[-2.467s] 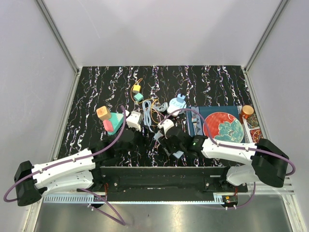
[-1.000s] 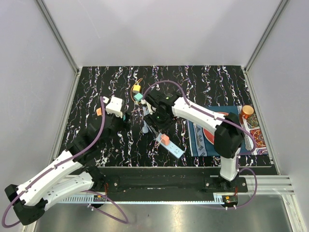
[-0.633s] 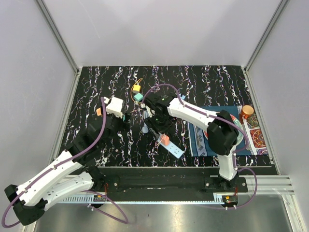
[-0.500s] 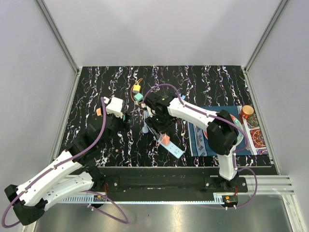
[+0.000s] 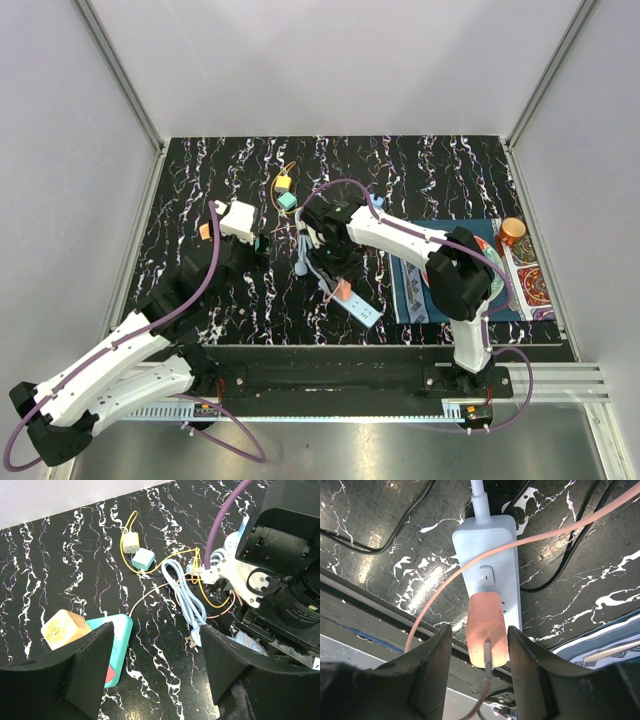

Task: Insert the plug
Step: Press the plug into the socket.

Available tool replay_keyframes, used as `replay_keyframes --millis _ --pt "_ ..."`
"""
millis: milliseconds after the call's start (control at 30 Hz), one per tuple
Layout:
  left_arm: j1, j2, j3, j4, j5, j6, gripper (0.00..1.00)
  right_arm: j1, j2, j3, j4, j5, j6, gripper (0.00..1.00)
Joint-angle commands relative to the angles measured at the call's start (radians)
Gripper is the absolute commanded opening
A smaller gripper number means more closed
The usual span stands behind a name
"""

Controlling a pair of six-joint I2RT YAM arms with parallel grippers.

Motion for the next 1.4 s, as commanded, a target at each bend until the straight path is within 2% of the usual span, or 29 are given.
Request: replay_keyframes --millis 0,133,167,267,367,667,900,1367 --pt "0.004 -0.003 0.009 0.018 -0.014 0.015 0.73 -0.003 -0.019 -0.013 0.0 -0.003 0.0 0.5" --pt "0.006 -0.006 0.009 0.018 -0.013 0.015 0.73 -0.004 -0.036 -0.03 0.002 -0.012 -0.003 0.34" --pt "0.006 -0.005 0.011 0.019 -0.014 0.015 0.73 -0.003 -0.046 -0.036 0.006 -0.012 -0.004 0.26" --pt "0.004 -0.005 0.011 0.021 -0.013 0.015 0.73 -0.003 -0.074 -0.075 0.023 -0.009 -0.009 0.12" --pt "0.004 -0.003 0.009 0.024 -0.013 0.015 0.73 0.012 -0.108 -0.13 0.061 0.012 -0.018 0.01" --pt "0.006 0.0 0.002 0.03 -0.026 0.012 0.73 0.091 -0.21 -0.302 0.196 0.161 -0.012 0.0" --pt "0.006 0.006 -0.001 0.032 -0.037 0.014 0.73 0.137 -0.2 -0.36 0.207 0.279 -0.02 0.0" --pt "0.007 0.021 0.0 0.027 -0.054 0.017 0.73 0.15 -0.06 -0.391 0.22 0.253 -0.043 0.0"
